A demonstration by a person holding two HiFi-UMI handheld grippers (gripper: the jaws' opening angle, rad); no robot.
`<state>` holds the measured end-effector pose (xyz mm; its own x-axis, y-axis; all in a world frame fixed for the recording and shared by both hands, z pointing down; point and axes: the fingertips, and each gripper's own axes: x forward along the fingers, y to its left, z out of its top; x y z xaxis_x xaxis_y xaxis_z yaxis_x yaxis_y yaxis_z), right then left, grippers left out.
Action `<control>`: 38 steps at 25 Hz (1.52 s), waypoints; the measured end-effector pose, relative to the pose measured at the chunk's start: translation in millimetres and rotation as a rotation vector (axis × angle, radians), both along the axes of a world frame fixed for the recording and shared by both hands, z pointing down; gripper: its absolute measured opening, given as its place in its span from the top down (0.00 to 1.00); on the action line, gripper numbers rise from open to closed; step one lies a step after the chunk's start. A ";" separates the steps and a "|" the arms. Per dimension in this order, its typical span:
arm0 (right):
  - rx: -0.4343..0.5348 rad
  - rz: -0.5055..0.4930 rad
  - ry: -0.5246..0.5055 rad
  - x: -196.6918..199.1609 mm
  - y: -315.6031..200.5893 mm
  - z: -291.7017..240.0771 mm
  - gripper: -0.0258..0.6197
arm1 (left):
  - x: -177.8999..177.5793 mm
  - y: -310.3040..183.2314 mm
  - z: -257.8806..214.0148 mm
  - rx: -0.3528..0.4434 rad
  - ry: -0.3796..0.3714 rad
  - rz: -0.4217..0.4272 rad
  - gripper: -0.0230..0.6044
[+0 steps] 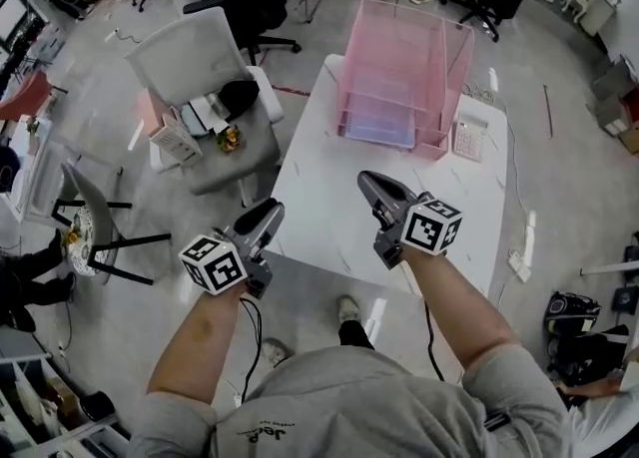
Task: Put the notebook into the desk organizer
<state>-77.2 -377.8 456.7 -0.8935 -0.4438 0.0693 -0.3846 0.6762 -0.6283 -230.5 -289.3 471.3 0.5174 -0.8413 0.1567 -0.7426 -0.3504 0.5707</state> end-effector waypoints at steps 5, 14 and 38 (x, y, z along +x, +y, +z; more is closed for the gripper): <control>0.192 -0.084 0.112 -49.7 63.9 -44.1 0.95 | -52.7 82.7 -43.3 0.111 -0.120 -0.080 0.77; 0.408 -0.268 0.194 -142.0 175.5 -85.2 0.96 | -140.5 221.8 -97.5 0.193 -0.189 -0.314 0.87; 0.490 -0.383 0.179 -183.1 236.2 -118.4 0.96 | -168.7 305.8 -138.0 0.250 -0.312 -0.445 0.87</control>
